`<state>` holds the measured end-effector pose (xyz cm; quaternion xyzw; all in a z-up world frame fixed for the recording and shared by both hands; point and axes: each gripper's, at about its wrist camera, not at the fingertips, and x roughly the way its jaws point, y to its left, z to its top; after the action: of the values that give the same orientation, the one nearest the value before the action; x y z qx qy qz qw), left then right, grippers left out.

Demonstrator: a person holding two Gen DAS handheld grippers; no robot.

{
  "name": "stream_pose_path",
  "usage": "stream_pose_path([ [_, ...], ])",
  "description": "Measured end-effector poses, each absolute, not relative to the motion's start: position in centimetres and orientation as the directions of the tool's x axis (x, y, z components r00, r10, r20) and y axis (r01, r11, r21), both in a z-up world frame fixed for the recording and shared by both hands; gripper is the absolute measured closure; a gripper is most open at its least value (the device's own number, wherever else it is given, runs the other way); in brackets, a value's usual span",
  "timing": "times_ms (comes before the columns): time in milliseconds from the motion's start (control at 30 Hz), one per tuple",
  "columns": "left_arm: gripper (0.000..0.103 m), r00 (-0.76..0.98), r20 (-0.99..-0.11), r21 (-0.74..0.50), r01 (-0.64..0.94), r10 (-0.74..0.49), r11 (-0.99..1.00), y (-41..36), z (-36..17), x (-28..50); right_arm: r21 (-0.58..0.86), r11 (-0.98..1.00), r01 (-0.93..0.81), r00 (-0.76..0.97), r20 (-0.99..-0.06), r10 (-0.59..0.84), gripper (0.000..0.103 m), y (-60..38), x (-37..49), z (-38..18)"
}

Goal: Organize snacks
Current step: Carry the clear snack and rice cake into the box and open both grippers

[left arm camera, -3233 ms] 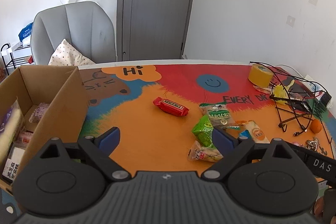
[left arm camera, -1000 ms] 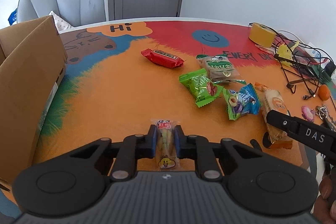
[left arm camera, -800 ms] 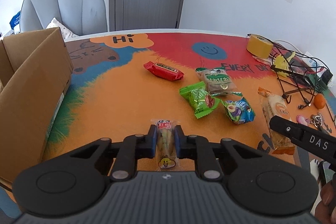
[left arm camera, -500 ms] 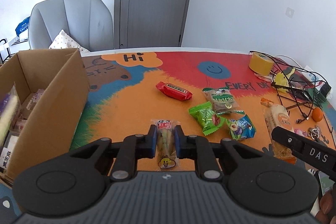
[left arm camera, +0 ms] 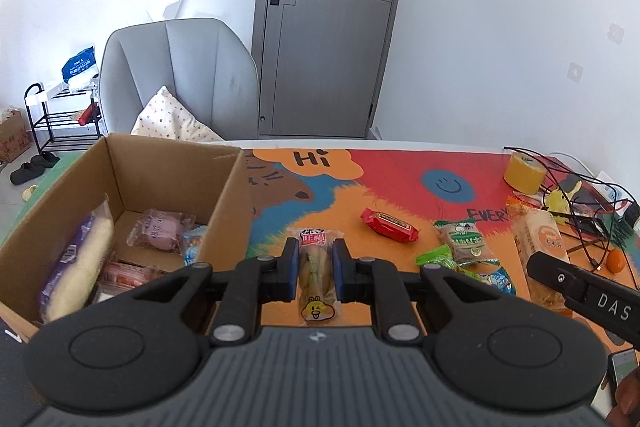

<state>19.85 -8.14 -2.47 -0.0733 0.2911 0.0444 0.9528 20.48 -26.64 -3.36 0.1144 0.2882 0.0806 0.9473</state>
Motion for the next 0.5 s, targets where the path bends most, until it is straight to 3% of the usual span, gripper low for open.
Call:
stream_pose_path([
  [500, 0.087, 0.852, -0.509, -0.116, -0.21, 0.123, 0.971, -1.4, 1.0, 18.1, 0.274, 0.936, -0.221, 0.818, -0.471, 0.331, 0.067, -20.8, 20.9, -1.1],
])
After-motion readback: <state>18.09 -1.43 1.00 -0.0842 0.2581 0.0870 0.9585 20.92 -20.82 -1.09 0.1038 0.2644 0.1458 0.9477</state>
